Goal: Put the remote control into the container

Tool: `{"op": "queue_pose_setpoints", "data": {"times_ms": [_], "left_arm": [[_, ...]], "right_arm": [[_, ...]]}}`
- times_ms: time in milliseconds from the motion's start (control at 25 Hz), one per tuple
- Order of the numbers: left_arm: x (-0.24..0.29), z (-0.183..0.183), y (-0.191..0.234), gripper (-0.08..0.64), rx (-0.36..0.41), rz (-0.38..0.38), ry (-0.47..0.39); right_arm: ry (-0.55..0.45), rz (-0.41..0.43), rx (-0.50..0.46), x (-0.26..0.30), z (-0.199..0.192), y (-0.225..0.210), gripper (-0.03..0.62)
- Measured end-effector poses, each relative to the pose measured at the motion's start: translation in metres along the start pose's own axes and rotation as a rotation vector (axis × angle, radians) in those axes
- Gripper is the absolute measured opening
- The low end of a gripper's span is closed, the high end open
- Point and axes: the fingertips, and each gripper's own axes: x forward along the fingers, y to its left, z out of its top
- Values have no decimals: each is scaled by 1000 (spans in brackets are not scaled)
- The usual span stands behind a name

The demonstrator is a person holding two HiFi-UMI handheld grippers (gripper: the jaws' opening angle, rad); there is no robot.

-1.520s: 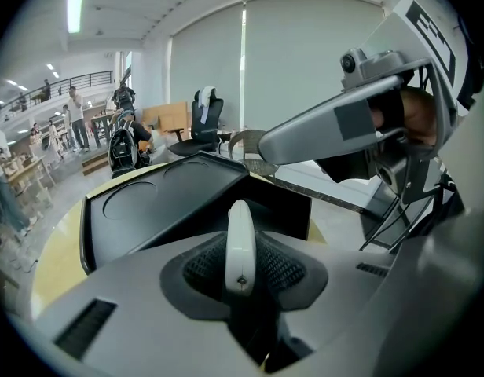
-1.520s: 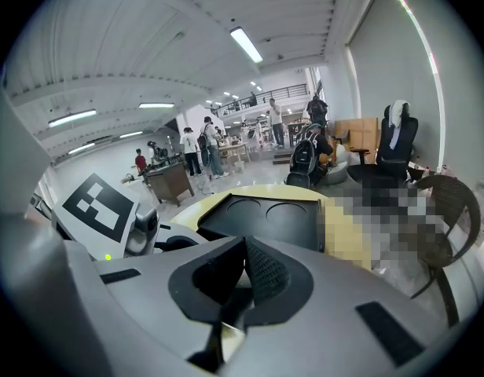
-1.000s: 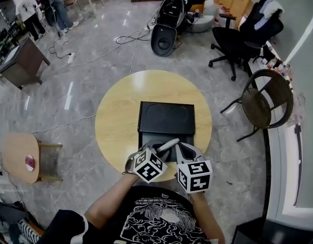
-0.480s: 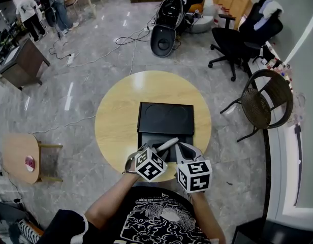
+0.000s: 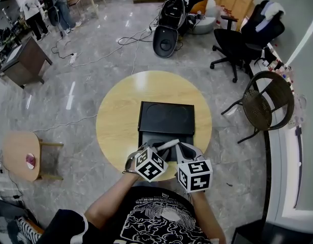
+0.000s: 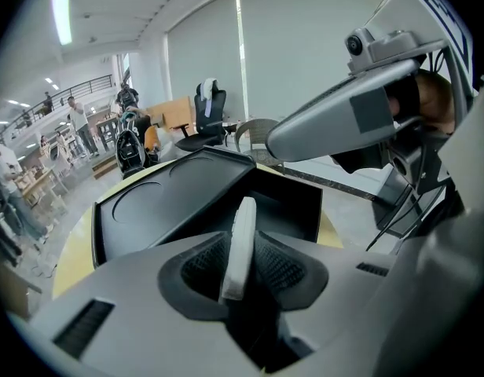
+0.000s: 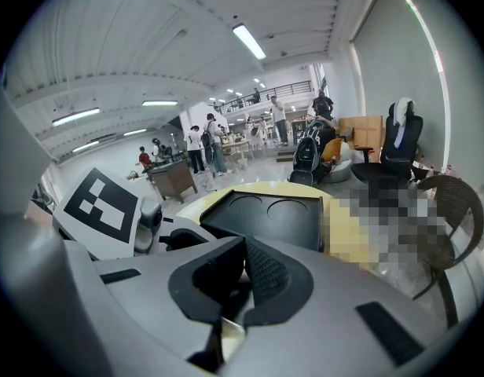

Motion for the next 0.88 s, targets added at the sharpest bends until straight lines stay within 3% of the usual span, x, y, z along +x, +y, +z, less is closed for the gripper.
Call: {"op": "queue_pose_setpoints", "data": {"times_ms": [480,880], "left_arm": [[-21,14,-2,107,-32,102,-52],[-55,24,-13,93,-230,85,-195]], "right_arm": [[-15,33,-1,-13,-6,5,23],[-33,97,-31,-27,-12,27,23]]}}
